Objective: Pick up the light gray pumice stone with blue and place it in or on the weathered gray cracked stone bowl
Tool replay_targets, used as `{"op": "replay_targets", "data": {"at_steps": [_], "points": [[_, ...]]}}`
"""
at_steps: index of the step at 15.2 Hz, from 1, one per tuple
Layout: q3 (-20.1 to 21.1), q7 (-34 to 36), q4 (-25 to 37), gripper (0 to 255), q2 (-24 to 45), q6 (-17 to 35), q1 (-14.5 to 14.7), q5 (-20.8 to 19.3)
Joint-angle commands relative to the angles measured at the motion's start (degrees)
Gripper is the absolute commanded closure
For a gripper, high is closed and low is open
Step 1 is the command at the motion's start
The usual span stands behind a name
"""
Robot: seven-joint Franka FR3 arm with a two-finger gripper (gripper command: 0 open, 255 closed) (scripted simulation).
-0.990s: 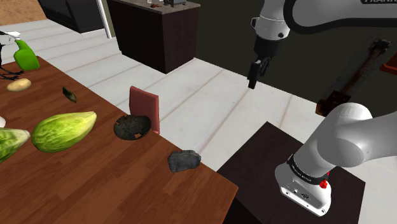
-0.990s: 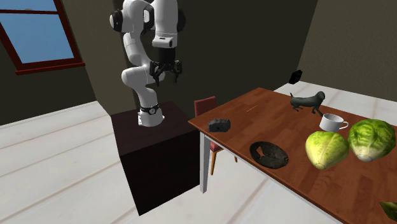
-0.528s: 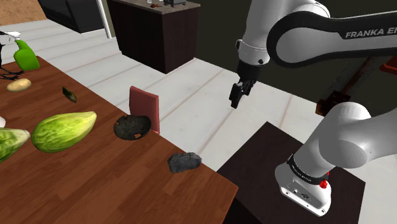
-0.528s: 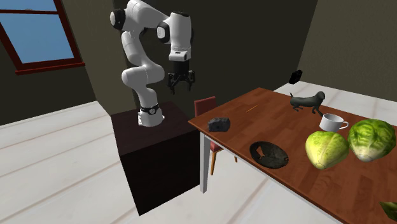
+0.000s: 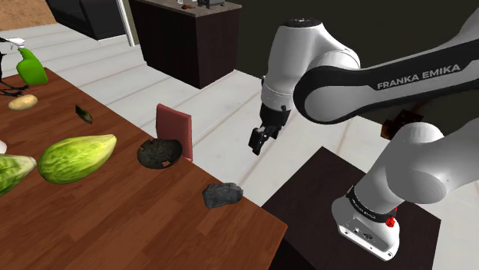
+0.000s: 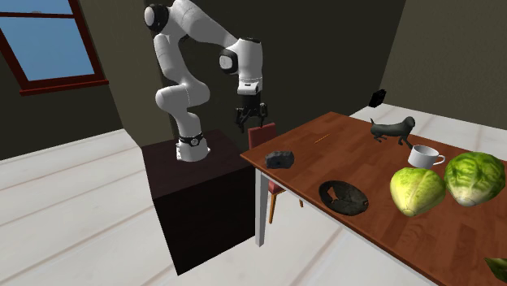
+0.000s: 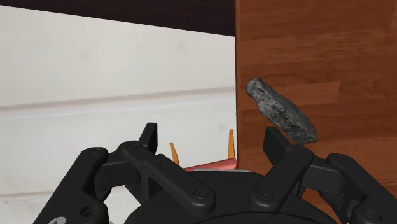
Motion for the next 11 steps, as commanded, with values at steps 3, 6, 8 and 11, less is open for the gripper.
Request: {"op": "replay_targets", "data": {"at_steps": [3, 6, 8, 11], "points": [[5.02, 5.46, 1.04, 0, 7.68, 8.58, 0.12, 1.18], [8.97, 10.26, 2.74, 0, 14.05, 14.57, -0.62, 0.26], [11.68, 14.14, 4.29, 0, 18.65, 18.37, -1.56, -1.65], [15.61, 21.63, 7.23, 0, 26.15, 23.55, -3.52, -7.34]]}}
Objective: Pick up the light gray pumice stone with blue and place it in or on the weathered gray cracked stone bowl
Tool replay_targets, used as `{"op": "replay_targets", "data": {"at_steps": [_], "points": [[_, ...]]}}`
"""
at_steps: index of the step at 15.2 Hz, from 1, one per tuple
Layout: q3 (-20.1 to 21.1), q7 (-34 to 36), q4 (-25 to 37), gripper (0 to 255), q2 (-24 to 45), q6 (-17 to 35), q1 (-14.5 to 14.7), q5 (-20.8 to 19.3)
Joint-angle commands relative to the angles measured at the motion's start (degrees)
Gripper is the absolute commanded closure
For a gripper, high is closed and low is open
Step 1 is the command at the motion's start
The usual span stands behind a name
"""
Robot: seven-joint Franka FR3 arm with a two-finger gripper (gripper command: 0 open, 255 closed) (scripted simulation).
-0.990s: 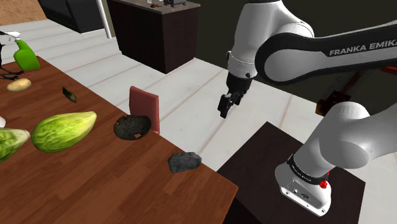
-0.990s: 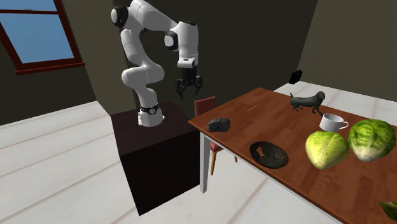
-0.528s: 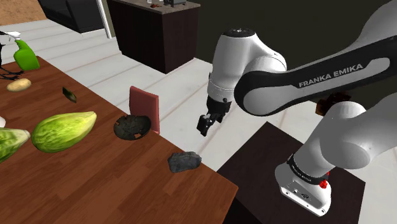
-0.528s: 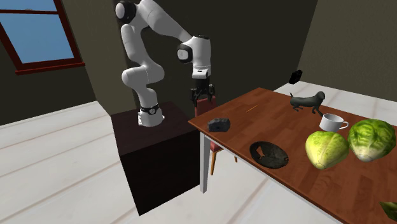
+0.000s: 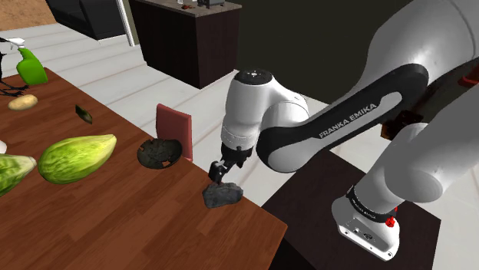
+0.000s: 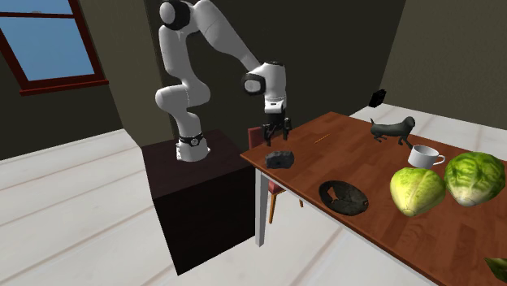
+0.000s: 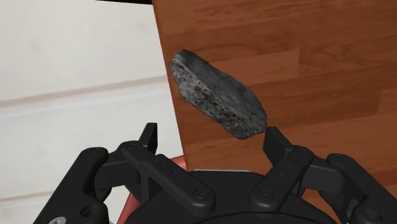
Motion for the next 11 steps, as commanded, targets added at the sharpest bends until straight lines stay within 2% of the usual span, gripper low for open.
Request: {"op": "replay_targets", "data": {"at_steps": [1, 4, 11], "points": [[2.51, 6.04, 2.09, 0, 5.29, 3.44, -1.20, -4.97], [3.66, 17.07, 6.25, 0, 13.79, 6.81, -1.39, -16.24], [-0.02, 24.07, 7.33, 0, 20.27, 10.46, 1.15, -25.75]]}}
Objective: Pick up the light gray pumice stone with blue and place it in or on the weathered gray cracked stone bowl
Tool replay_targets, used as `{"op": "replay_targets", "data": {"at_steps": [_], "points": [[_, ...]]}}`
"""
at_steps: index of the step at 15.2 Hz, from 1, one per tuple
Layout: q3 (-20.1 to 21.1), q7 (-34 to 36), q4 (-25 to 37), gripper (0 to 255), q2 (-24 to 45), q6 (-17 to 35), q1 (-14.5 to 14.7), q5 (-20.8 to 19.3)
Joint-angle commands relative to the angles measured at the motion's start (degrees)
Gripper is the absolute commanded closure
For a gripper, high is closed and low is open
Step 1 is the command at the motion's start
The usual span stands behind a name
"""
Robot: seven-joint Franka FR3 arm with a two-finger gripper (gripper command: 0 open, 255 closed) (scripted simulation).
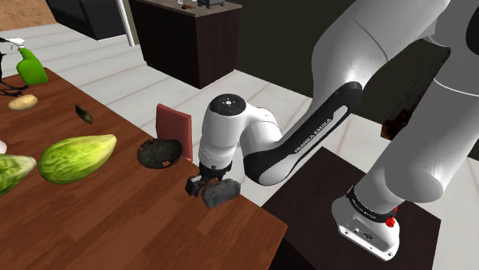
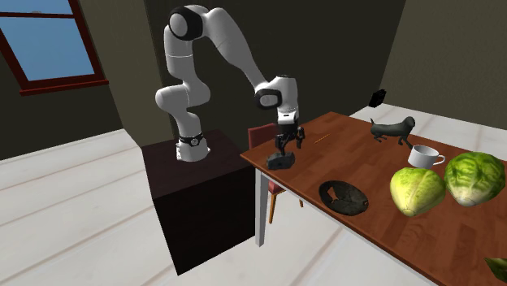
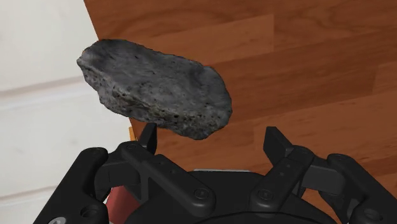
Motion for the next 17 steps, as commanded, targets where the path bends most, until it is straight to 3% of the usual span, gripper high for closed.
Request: {"op": "replay_targets", "data": {"at_steps": [1, 9, 10, 16, 17], "points": [[-1.35, 2.95, -0.22, 0, 3.65, 1.62, 1.39, -3.84], [-1.76, 2.78, -0.24, 0, 3.58, 1.66, 1.83, -3.60], [-1.99, 3.58, -1.62, 255, 3.37, 2.84, 1.99, -4.26], [0.73, 1.59, -1.79, 255, 0.06, 0.47, 1.69, 0.58], [2.79, -2.37, -3.76, 255, -2.38, 0.66, -0.55, 5.00]]}}
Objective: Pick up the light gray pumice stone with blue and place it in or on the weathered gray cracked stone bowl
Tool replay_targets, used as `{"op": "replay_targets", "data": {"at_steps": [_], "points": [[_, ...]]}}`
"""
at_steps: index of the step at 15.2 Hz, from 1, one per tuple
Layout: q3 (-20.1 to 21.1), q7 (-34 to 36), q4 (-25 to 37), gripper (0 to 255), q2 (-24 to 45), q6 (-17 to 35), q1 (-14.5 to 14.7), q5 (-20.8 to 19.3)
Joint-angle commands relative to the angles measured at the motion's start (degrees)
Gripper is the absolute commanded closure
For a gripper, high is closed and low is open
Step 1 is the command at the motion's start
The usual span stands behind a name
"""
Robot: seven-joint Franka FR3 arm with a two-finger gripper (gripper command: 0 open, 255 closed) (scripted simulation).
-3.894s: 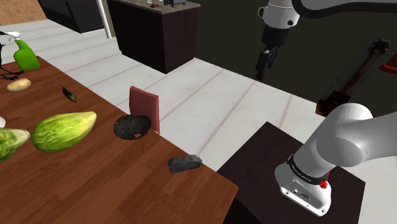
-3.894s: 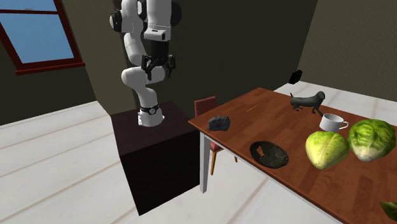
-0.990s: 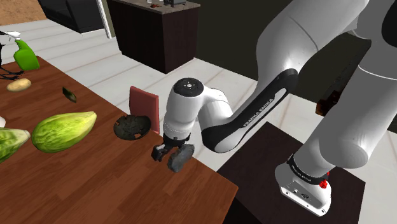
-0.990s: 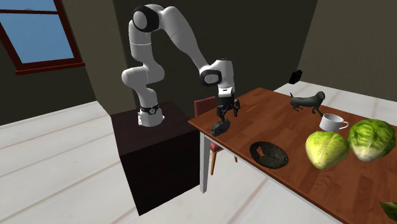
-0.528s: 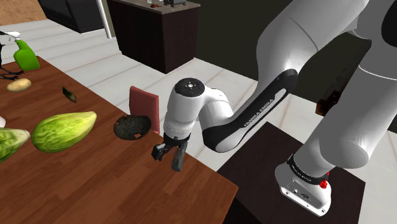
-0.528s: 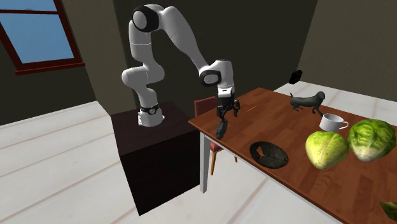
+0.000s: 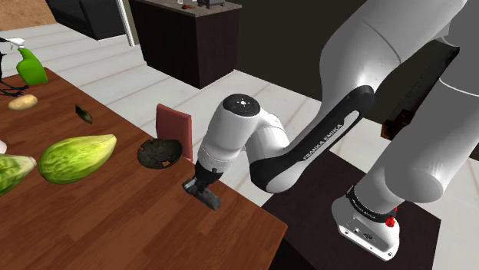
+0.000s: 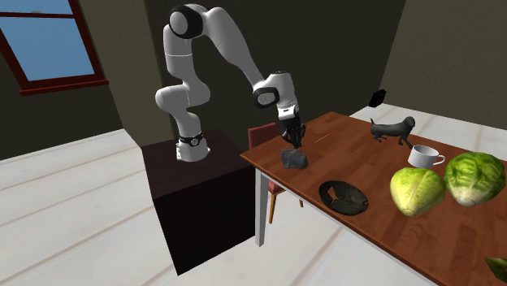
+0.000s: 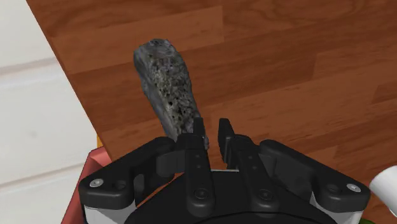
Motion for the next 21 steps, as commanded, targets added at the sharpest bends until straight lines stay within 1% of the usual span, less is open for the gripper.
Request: {"op": "replay_targets", "data": {"at_steps": [1, 2, 3, 4, 5, 6, 7, 8, 9, 10, 11, 12, 19, 21], "points": [[0.81, -1.08, -1.10, 255, -0.50, -9.53, -0.45, 1.70], [-3.36, 4.06, 2.44, 255, 5.81, -8.38, 1.17, -7.41], [-1.87, 2.42, 0.87, 255, 2.34, 1.37, 1.09, -2.64], [-1.35, 2.67, 0.89, 0, 2.41, 1.34, 0.53, -2.98], [-2.78, -5.01, 11.88, 0, 7.01, -17.68, 4.58, -14.14], [-2.26, 0.10, 5.67, 0, 4.48, -0.93, 2.60, -6.11], [-1.94, 0.25, 5.68, 0, 4.53, -0.96, 2.26, -6.32], [2.44, -13.61, 6.23, 0, 4.97, -5.22, -2.41, -1.24], [6.02, -24.72, 7.45, 0, 5.84, -10.20, -6.61, 0.61], [8.03, -34.22, 9.19, 0, 6.98, -15.54, -9.31, 0.62], [8.98, -42.55, 11.37, 0, 8.43, -21.07, -10.88, -0.72], [9.20, -46.64, 12.69, 0, 9.34, -24.05, -11.35, -1.84], [4.97, -42.43, 12.66, 0, 14.52, -20.22, -7.76, -7.98], [4.59, -42.10, 12.68, 0, 14.94, -19.91, -7.44, -8.46]]}}
